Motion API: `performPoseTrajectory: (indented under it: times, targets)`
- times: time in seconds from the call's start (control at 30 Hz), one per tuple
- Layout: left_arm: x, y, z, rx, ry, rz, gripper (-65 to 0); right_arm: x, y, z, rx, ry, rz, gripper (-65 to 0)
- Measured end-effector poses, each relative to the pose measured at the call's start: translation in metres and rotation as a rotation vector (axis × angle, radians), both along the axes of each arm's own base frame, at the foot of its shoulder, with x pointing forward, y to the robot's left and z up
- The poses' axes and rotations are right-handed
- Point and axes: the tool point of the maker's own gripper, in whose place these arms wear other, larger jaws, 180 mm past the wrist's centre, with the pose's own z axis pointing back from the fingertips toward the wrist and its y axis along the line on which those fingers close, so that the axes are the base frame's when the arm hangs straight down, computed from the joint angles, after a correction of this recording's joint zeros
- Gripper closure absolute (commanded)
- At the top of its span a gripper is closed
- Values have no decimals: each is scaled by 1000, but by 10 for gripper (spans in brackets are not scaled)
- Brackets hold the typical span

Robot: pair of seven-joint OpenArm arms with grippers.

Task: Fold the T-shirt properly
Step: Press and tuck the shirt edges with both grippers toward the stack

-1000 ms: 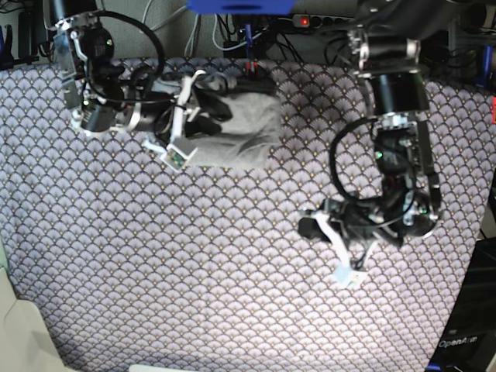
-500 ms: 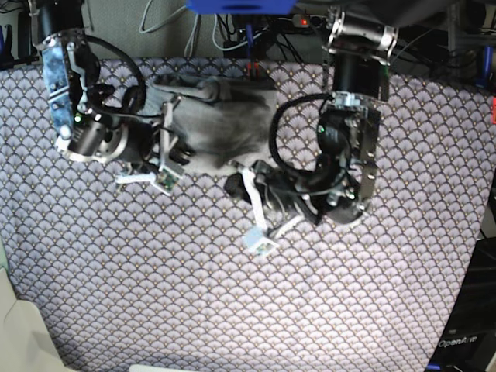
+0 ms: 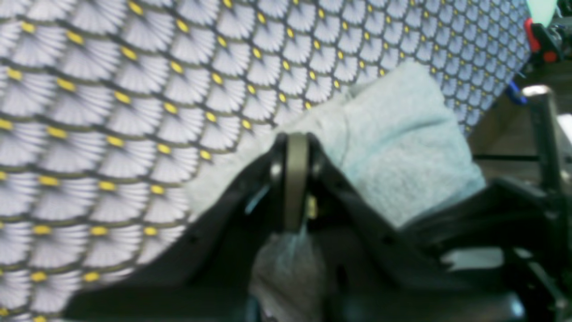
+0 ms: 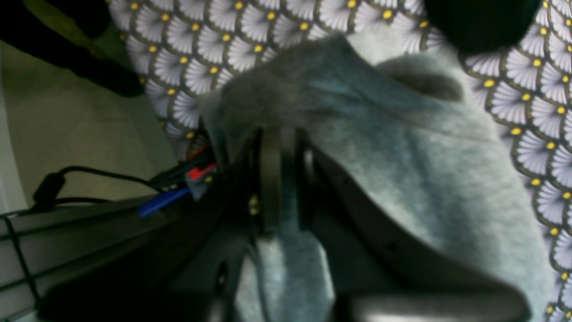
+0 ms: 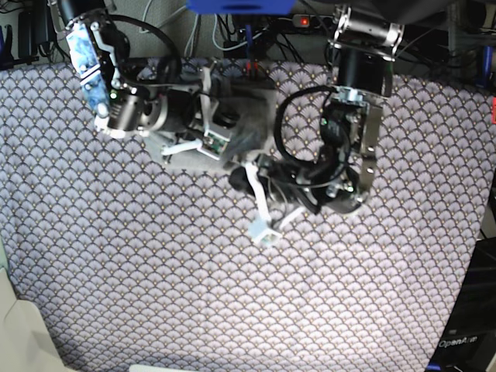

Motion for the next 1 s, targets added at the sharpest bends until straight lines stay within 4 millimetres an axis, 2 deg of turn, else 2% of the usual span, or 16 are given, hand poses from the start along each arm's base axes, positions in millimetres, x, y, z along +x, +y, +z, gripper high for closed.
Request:
performPoseTrajectory:
  times: [0.13, 0.3, 0.5, 0.6, 0.67, 0.8, 0.87, 1.0]
  targets:
    - [0, 0, -7, -9, 14, 14, 0, -23, 20, -7, 69, 45, 44, -36]
    - [1, 3, -6, -9, 13, 22, 0, -39, 26, -33, 69, 132, 60, -35]
    - [4, -3, -1, -21, 4, 18, 0, -59, 34, -42, 94, 181, 78, -35]
    - [10, -10, -4, -22, 8, 28, 0, -63, 37, -41, 91, 179, 94, -36]
    - [13, -12, -13, -25, 7, 52, 0, -71, 46, -34, 100, 165, 134, -36]
    - [2, -3, -47, 9, 89, 76, 0, -87, 68, -6, 168, 120, 228, -36]
    - [-3, 1, -57, 16, 122, 83, 0, -90, 68, -1, 161, 97, 258, -36]
    - [-3, 9, -65, 15, 140, 99, 0, -89, 62, -2, 141, 87, 270, -33]
